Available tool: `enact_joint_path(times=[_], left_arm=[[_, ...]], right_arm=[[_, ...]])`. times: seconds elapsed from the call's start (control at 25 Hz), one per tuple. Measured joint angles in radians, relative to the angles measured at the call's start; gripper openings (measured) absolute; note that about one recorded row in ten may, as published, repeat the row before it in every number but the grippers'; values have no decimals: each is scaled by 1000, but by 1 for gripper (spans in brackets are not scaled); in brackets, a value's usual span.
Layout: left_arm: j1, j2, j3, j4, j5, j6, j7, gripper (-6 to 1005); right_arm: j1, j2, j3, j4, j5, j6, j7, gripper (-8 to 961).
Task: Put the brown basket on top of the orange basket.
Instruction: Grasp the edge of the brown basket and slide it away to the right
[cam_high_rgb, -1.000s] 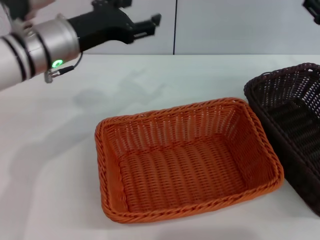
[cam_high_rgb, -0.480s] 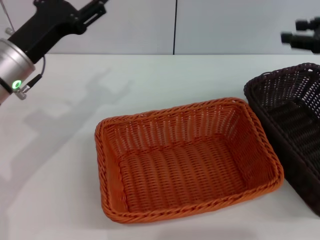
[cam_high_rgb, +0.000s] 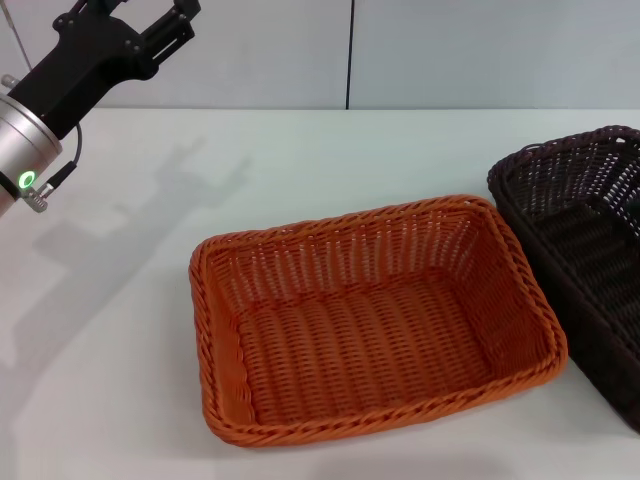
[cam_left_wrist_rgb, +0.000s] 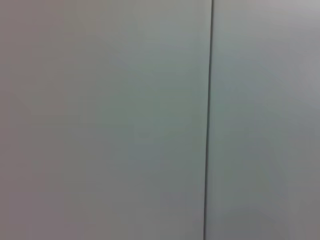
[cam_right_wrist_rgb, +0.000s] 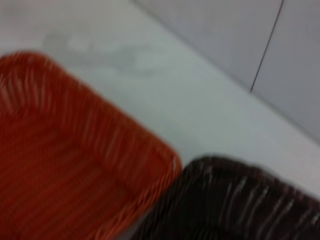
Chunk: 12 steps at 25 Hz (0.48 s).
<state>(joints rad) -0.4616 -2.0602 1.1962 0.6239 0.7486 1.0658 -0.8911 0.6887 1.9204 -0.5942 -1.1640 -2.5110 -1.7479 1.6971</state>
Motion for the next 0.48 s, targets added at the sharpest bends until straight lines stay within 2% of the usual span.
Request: enact_joint_path(times=[0.24,0.48], left_arm=[[-1,-1,-4,-12,-4,-7,0,844],[-8,-3,-4,-29,-22,-7,0,844]], right_arm=[[-17,10,-27,15,-90,-37,-24,553],[-28,26,-114,51,-171,-54,-26,554]])
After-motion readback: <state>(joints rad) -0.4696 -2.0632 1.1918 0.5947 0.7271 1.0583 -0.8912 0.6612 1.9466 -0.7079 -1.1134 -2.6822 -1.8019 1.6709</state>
